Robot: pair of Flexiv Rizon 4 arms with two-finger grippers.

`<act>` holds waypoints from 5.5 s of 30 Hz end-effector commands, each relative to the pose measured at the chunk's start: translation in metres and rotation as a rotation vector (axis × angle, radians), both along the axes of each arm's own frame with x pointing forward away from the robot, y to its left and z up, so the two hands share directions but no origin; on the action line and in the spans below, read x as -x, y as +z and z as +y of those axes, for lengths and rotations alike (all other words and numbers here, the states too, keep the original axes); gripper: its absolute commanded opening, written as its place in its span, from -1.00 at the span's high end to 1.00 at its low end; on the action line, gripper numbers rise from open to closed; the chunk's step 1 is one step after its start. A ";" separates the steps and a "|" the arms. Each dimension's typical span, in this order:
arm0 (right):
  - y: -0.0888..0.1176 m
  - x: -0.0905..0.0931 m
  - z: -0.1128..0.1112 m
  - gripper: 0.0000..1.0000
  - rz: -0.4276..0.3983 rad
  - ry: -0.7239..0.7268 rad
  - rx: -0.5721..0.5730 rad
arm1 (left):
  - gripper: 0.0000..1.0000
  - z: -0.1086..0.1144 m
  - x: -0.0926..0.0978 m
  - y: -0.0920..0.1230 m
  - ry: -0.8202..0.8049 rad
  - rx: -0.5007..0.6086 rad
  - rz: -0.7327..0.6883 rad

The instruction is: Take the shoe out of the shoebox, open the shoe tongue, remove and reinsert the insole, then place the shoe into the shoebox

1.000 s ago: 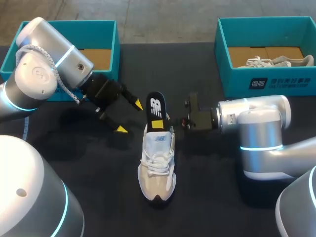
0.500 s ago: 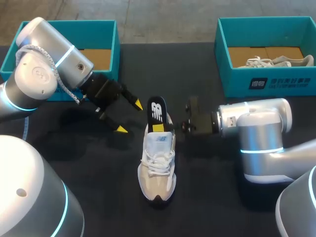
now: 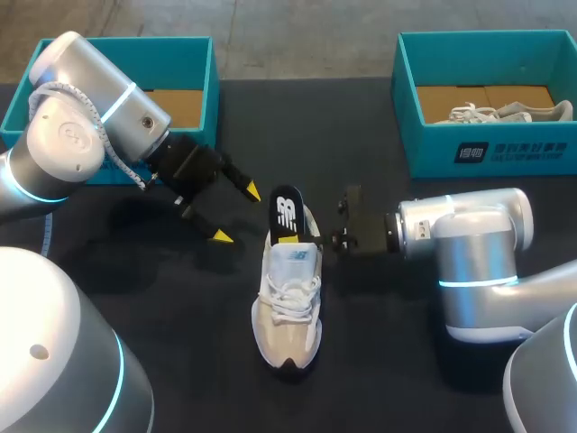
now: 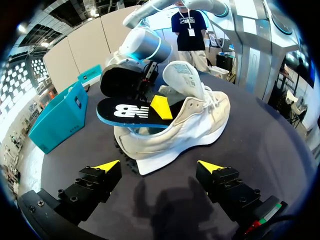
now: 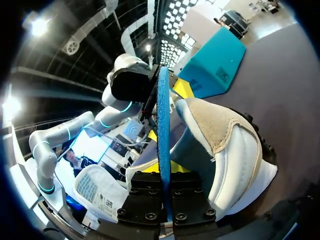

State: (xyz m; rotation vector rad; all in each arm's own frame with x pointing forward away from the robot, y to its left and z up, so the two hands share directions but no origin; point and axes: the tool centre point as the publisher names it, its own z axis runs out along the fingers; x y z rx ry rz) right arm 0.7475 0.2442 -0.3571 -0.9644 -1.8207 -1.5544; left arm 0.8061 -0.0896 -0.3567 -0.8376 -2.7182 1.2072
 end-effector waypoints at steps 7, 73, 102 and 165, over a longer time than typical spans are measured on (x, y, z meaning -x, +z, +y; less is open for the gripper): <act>0.000 0.006 0.002 1.00 -0.020 -0.010 -0.007 | -1.00 0.000 0.000 0.000 0.000 -0.003 -0.001; -0.005 0.007 0.004 1.00 0.044 -0.004 -0.010 | -1.00 0.000 0.000 0.000 0.000 -0.003 -0.001; 0.016 -0.022 0.005 0.77 -0.013 0.016 0.010 | -1.00 0.000 0.000 0.000 0.000 -0.003 -0.001; 0.017 -0.015 0.004 0.45 0.008 0.011 0.021 | -1.00 0.000 0.000 0.000 0.000 -0.003 -0.001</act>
